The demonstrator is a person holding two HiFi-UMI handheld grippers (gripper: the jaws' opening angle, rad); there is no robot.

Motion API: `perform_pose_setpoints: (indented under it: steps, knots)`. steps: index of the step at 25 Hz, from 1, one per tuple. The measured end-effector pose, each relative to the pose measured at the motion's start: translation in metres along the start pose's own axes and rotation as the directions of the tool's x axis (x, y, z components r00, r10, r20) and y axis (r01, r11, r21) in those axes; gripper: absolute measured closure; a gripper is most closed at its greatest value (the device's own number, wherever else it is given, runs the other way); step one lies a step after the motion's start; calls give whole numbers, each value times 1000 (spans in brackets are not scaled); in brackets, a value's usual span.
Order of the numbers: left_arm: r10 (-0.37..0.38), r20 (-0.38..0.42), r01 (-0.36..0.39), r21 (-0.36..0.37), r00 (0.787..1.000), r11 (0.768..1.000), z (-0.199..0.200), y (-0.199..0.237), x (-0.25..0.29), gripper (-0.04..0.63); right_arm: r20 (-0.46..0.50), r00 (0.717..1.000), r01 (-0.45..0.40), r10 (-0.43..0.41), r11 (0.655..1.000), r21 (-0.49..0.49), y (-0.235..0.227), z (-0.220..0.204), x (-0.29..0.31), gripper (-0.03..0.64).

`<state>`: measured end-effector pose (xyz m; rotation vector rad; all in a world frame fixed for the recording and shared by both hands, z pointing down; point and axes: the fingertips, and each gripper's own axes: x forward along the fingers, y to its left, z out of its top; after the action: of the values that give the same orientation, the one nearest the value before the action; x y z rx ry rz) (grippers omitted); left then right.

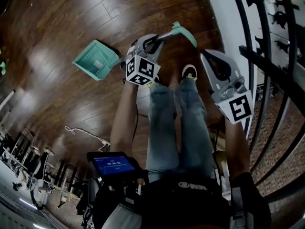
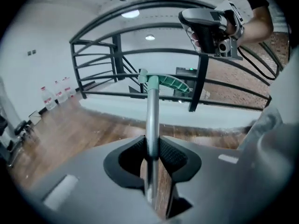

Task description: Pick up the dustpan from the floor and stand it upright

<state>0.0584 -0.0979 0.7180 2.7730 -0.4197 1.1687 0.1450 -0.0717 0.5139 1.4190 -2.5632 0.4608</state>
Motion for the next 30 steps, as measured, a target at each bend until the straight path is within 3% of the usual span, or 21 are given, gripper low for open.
perform_pose_setpoints:
  steps: [4,11,14,17,21,23,27,30]
  knots:
    - [103,137,-93,-80,985,992,34,13,-64,489,44,996,-75,79,994,-75,40,71,-8,614]
    - [223,343,-168,-183,912,969,68,6,-131,489,46,988,-141,148,982,-128,91,110,-19,614]
    - [250,395,-176,-216,884,960,70,4,-148,489,45,984,-167,175,975,-148,103,121,-17,614]
    - [244,414,-160,-226,877,961,64,-3,-154,490,49,977,-195,205,967,-165,115,130,-16,614]
    - [288,470,-167,-282,834,945,61,-4,-174,488,63,969,-228,240,962,-151,126,134,-11,614]
    - [314,451,-182,-312,835,933,50,-9,-182,485,68,964,-248,258,959,-136,134,133,-12,614]
    - [332,342,-226,-315,879,922,11,-23,-191,436,74,954,-281,291,951,-126,151,132,-8,614]
    - [349,318,-247,-318,881,915,-4,-35,-202,403,60,944,-315,325,939,-136,164,131,-4,614]
